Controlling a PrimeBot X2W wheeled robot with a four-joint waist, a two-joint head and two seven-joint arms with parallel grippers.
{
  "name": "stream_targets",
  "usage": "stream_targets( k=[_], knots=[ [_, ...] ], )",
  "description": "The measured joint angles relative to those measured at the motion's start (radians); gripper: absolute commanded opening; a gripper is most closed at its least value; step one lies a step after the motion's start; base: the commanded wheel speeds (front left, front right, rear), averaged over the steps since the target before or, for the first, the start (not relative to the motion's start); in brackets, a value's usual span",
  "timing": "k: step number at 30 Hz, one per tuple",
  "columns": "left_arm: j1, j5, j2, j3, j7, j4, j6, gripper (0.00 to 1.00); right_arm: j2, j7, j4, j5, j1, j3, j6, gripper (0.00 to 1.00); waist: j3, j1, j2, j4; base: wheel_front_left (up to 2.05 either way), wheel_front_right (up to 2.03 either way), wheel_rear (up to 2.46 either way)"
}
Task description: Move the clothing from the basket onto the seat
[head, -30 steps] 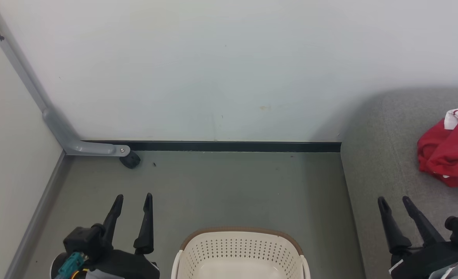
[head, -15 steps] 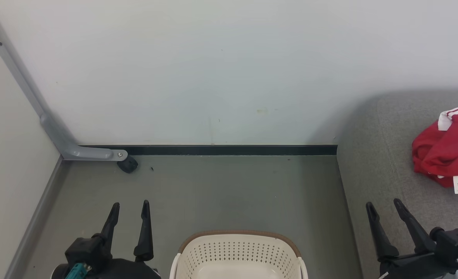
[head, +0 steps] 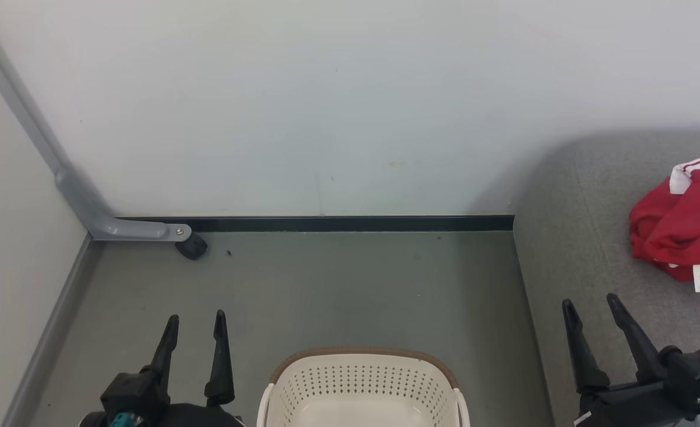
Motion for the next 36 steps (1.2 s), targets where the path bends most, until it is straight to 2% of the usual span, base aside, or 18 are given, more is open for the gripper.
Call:
stream_targets(
  k=[12,36],
  knots=[
    [0.000,0.028,-0.012,0.019,0.000,-0.007,0.000,1.00,0.035,0.000,-0.006,-0.059,0.002,-0.049,0.002,1.00,0.011,0.0000,0.0000,-0.003,0.00,0.00,0.00],
    [0.000,0.072,-0.032,0.046,0.000,-0.023,-0.028,1.00,0.103,0.000,-0.007,-0.121,0.022,-0.133,0.069,1.00,0.028,0.0000,0.0000,-0.008,0.00,0.00,0.00]
  ],
)
